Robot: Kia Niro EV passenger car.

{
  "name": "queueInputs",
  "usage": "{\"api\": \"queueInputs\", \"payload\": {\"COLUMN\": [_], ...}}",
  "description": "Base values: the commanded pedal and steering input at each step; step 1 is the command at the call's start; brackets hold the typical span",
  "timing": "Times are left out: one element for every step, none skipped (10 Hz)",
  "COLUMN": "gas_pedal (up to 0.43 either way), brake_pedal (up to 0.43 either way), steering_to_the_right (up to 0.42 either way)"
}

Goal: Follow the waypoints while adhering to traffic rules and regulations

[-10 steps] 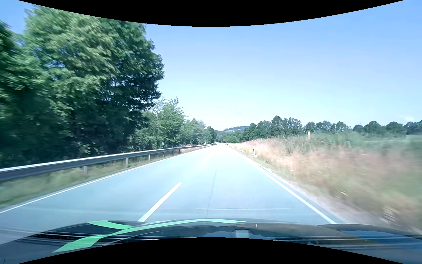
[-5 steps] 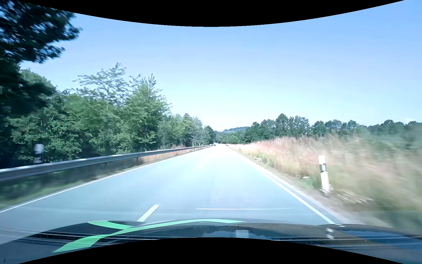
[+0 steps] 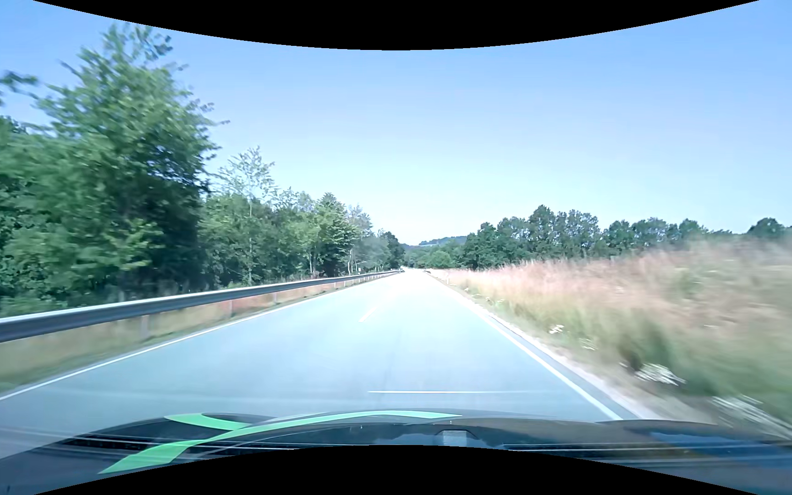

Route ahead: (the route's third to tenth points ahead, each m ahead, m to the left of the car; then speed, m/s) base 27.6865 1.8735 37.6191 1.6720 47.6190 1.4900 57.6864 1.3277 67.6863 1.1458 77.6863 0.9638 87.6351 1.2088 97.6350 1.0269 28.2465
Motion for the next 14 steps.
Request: {"api": "queueInputs", "payload": {"gas_pedal": [0.098,0.098,0.118,0.138,0.15,0.157,0.157,0.169,0.169,0.169,0.169,0.169,0.169,0.169], "brake_pedal": [0.0,0.0,0.0,0.0,0.0,0.0,0.0,0.0,0.0,0.0,0.0,0.0,0.0,0.0], "steering_to_the_right": [0.0,0.0,0.0,0.0,0.0,0.0,0.0,0.0,0.0,0.0,0.0,0.0,0.0,0.0]}}
